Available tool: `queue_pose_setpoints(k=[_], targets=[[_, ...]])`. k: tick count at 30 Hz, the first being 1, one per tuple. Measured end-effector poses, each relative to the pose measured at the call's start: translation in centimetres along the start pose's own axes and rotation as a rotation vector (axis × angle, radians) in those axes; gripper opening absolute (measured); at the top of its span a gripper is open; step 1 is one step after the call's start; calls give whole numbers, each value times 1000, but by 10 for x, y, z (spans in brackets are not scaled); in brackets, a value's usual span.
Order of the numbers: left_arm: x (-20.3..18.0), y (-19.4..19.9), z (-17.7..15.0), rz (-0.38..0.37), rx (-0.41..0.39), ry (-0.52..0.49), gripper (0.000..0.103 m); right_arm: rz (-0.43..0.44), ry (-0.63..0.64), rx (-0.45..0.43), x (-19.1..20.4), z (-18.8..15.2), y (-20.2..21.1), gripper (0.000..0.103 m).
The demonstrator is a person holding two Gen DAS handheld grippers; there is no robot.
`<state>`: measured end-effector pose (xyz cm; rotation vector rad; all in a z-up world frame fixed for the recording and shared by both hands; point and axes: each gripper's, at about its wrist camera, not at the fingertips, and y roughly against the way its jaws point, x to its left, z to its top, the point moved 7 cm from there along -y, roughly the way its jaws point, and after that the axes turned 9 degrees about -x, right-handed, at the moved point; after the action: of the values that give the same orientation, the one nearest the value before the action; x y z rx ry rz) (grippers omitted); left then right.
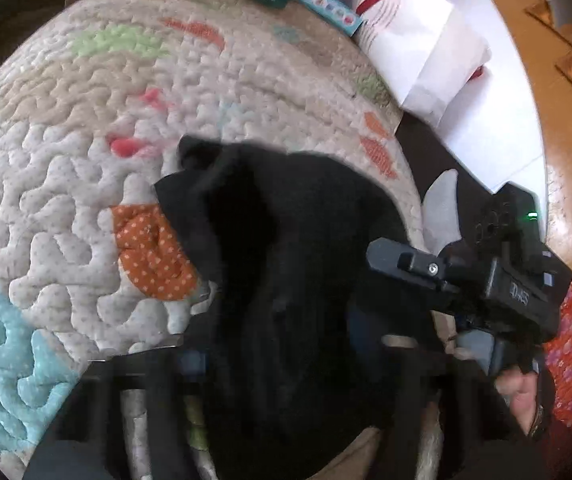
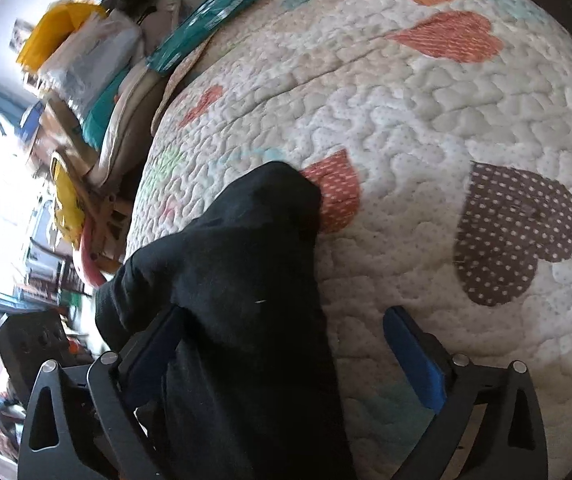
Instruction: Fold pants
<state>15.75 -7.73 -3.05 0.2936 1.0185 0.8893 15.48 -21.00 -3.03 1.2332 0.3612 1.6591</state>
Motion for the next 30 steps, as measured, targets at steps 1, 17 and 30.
queue_pose_setpoints(k=[1, 17, 30], targets=[[1, 1, 1, -2, -5, 1, 41, 25, 12, 19, 7, -3, -2, 80], [-13, 6, 86, 71, -92, -66, 35, 1, 223, -70, 72, 46, 13, 42], [16, -68, 108, 191, -2, -59, 57, -108, 171, -77, 30, 88, -40, 45]])
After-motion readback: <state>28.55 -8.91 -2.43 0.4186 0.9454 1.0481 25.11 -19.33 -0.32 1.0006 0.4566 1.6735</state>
